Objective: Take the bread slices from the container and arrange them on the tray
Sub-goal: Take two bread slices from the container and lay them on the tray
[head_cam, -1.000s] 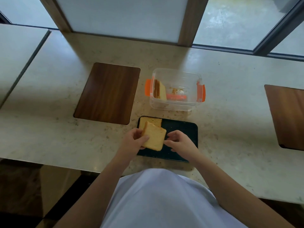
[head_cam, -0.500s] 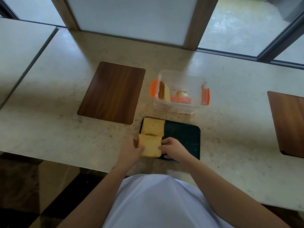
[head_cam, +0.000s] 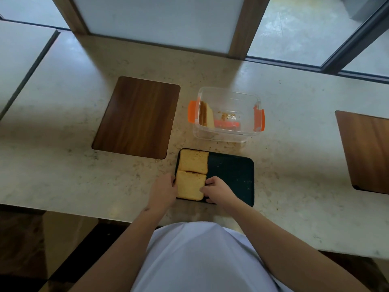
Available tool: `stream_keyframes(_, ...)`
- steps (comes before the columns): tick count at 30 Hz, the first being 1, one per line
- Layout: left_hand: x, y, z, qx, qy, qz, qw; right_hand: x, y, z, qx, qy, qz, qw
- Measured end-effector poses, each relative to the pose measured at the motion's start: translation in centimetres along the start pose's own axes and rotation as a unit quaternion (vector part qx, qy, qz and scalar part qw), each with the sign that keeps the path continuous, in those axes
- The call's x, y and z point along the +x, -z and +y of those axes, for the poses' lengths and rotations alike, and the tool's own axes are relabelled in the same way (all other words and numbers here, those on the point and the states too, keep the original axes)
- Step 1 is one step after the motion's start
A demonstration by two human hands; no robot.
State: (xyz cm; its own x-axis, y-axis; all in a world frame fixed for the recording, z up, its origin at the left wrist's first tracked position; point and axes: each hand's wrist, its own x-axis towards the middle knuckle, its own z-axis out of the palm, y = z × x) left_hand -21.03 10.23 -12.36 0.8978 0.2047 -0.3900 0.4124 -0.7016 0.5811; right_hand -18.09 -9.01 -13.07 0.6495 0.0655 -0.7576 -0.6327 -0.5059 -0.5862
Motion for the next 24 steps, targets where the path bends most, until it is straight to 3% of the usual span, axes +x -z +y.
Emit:
stream_keyframes(11, -0.3, -0.2, 0.2, 0.090, -0.080, -0.003, 0.993, 0.5, -0.5, 0.3, -0.028, 0.009, 0.010, 1.000)
stream_keyframes(17, -0.7, -0.4, 0.9, 0.166, -0.103, -0.007, 0.981, 0.1, -0.7, 0.0, -0.099, 0.033, 0.027, 0.994)
stream_keyframes(21, -1.2, -0.9, 1.6, 0.204, -0.185, 0.042, 0.960, -0.5, -0.7, -0.6, -0.228, 0.138, 0.099, 0.959)
stream_keyframes(24, -1.1, -1.5, 1.5, 0.197, -0.230, 0.006, 0.953, -0.7, -0.7, -0.6, -0.335, 0.201, 0.105, 0.915)
